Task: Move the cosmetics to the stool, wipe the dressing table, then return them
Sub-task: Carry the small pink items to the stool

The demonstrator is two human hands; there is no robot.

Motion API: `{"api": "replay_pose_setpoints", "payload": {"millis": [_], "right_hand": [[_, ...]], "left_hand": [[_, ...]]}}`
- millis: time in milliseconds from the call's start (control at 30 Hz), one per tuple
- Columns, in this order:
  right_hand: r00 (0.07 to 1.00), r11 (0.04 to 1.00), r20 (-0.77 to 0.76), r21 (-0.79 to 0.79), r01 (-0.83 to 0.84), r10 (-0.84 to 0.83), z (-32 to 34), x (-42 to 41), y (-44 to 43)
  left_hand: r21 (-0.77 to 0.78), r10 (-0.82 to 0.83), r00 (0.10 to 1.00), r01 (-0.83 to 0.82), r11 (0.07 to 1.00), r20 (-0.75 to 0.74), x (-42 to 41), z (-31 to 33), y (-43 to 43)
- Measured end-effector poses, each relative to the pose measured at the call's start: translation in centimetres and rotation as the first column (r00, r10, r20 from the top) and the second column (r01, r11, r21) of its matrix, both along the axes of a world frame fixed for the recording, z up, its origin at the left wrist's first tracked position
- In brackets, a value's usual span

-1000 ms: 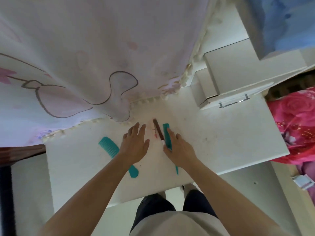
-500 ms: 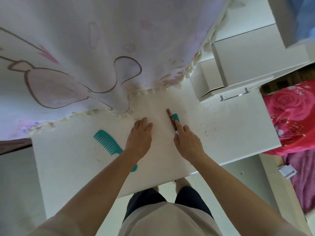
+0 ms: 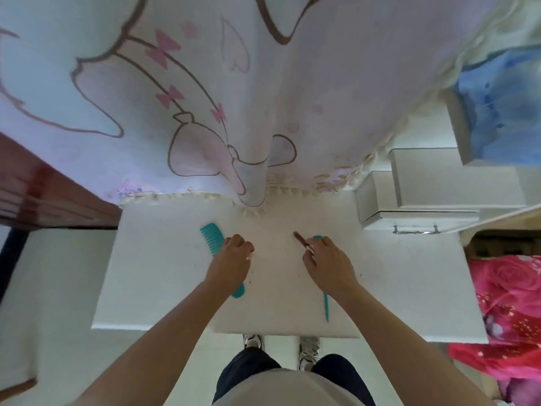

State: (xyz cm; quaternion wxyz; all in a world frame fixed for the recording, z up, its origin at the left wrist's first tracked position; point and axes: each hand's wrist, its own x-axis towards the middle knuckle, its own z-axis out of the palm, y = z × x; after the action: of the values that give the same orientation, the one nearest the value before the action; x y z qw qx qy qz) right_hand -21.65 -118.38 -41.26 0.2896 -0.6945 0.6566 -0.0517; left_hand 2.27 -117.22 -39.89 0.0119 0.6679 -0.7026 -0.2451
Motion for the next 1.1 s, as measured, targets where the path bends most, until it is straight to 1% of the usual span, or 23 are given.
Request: {"api": "replay_pose_setpoints", "payload": {"millis": [100,233,300,367,433,500,567,633,700,800,867,967,1100], "right_hand": [[0.988,0.999,0.148,-0.031,-0.026,0.03,0.7,1.4,-0.8],[0.924,0.993,0.367,-0.079,-0.088,0.111,2.4,6.0,-0.9],[0.863,0.985,0.476,-0.121,-0.125,0.168,4.2,9.4,-0.3],[0.788,0.971,0.567,-0.145,-0.191,0.24,6.3,13.7,0.7],[0.716,0.943,0.616,-0.182,-0.278,0.33,8.3,18.0,2.1],[0.652,0.892,0.613,-0.246,-0.379,0.447,10.5,23.1,4.6],[0.57,0.831,0.615,-0.306,-0.464,0.545,12.5,28.3,7.7],[0.478,0.764,0.613,-0.374,-0.525,0.629,14.3,33.4,11.6],[0.394,0.703,0.607,-0.432,-0.566,0.69,15.7,38.6,16.5],[0.311,0.633,0.612,-0.424,-0.648,0.727,16.7,45.9,23.6],[0.263,0.557,0.583,-0.406,-0.725,0.768,17.3,50.6,28.8],[0.174,0.442,0.553,-0.398,-0.804,0.815,17.9,55.9,35.8],[0.085,0.313,0.52,-0.369,-0.875,0.85,17.8,61.3,42.8]], "left_hand": [[-0.081,0.166,0.985,-0.169,0.982,-0.043,1.3,2.0,3.0],[-0.261,0.387,0.92,-0.389,0.884,-0.059,4.0,5.8,9.0],[-0.317,0.502,0.861,-0.5,0.806,-0.084,6.3,8.0,12.2],[-0.361,0.619,0.775,-0.619,0.698,-0.132,9.2,10.3,15.4],[-0.426,0.676,0.711,-0.682,0.594,-0.195,12.3,12.5,18.7],[-0.487,0.724,0.648,-0.723,0.489,-0.236,15.5,14.5,22.7],[-0.519,0.78,0.561,-0.77,0.371,-0.277,18.7,16.1,27.0],[-0.518,0.823,0.469,-0.814,0.263,-0.32,21.8,17.2,31.8],[-0.508,0.849,0.39,-0.843,0.174,-0.356,24.9,18.0,37.6],[-0.51,0.879,0.291,-0.858,0.066,-0.377,28.7,19.0,45.6],[-0.51,0.892,0.221,-0.86,-0.012,-0.393,31.2,19.5,51.2],[-0.523,0.907,0.153,-0.848,-0.082,-0.392,34.1,19.9,58.0],[-0.515,0.913,0.073,-0.842,-0.159,-0.4,37.7,19.0,64.5]]}}
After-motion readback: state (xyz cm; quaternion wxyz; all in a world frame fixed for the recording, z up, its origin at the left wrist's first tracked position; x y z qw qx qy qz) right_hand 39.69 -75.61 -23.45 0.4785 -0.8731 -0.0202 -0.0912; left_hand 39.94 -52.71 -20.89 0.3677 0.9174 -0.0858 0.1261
